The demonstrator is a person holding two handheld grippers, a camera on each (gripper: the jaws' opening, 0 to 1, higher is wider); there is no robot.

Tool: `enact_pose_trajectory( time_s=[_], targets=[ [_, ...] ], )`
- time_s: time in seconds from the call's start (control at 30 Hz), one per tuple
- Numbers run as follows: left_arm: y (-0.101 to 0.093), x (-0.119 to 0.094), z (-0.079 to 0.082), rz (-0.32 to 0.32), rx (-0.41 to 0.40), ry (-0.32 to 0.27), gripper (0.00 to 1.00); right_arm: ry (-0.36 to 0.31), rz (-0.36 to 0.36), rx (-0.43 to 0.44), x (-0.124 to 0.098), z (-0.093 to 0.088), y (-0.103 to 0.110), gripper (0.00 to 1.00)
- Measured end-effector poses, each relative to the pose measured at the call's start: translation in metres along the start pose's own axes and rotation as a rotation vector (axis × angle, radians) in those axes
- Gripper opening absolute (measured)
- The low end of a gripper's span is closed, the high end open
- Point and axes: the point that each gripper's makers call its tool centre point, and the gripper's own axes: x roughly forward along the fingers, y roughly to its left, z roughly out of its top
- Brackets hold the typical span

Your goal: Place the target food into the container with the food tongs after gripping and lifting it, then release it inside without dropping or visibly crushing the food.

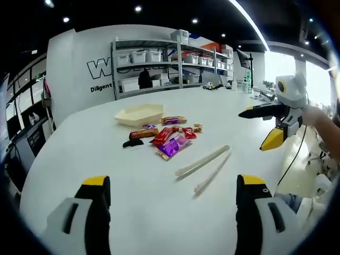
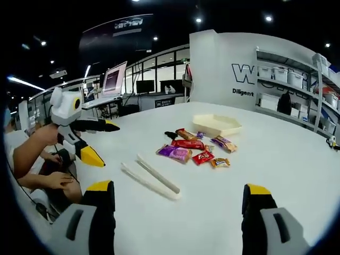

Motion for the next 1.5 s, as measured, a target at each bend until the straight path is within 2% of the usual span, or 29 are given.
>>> enact_pose_trajectory(
  time_s=[0.37,0.83,0.93,1.03,1.5],
  targets=[
    [0.001,0.000,-0.002,-0.003,-0.002,0.003,0.97,-0.015,0.011,-0.010,0.001,0.005,0.003,1.00],
    [-0.002,0.001,-0.004,-0.004,0.006,0.005,0.96,-0.002,0.013,-0.015,0.003,0.001,0.004,1.00],
    [-0.007,0.001,-0.005,-0.032,-0.011,0.011,0.98,-0.005,0.015,-0.016,0.002,0.002,0.004,1.00],
    [-0.006,0.001,-0.005,-0.016,0.014,0.008,0.99,-0.002,0.024,-0.011,0.002,0.002,0.005,1.00],
    [-0.009,0.001,0.001,-0.027,0.002,0.001,0.98,-0.005,0.026,-0.018,0.003,0.004,0.006,1.00]
  ],
)
